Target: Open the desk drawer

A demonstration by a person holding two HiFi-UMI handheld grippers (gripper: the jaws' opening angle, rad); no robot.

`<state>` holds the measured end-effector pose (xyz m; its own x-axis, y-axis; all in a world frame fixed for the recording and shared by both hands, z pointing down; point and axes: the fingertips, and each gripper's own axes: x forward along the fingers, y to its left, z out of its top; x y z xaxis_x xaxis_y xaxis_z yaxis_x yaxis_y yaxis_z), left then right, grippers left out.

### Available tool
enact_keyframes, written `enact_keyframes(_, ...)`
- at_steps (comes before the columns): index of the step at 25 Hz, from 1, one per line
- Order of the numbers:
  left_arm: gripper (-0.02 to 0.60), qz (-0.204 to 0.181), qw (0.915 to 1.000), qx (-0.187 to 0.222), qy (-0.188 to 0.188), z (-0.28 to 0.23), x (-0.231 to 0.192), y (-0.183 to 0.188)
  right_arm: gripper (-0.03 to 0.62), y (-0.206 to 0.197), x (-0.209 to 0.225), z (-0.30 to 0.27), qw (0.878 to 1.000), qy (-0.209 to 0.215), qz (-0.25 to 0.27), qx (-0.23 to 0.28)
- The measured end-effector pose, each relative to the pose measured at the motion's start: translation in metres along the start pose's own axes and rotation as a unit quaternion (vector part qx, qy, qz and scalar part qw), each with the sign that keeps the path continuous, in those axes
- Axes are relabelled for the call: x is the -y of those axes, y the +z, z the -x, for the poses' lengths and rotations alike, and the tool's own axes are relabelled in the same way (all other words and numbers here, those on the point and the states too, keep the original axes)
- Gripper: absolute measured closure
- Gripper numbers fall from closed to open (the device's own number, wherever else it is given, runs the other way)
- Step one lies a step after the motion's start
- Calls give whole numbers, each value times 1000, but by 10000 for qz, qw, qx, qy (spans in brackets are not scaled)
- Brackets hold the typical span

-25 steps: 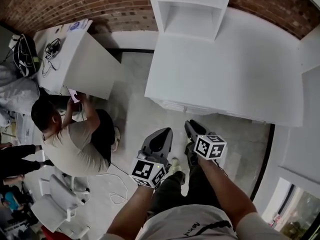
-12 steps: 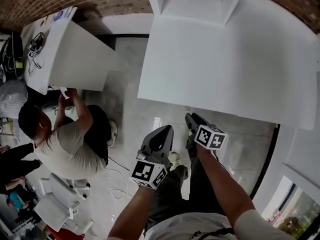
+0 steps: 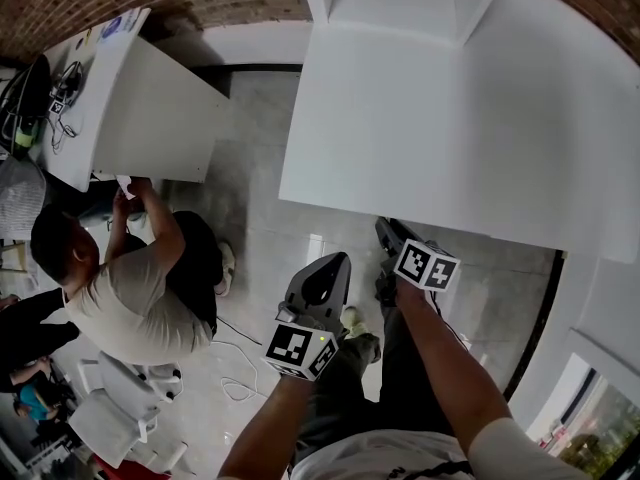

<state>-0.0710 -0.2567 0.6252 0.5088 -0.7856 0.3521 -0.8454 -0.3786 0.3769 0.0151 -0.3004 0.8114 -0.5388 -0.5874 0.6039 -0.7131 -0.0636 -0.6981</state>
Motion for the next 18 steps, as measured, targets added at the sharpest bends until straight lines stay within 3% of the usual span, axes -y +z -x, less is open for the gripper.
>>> enact_keyframes(9,569,19,10000,94,-23,7,-4,-2,516,-3,-5,3,9997,-16,146,182)
enact_keyframes(18,569,-37,9999,99,-59,36,8,-19,517,-44,-2,28,9995,-214,188,152)
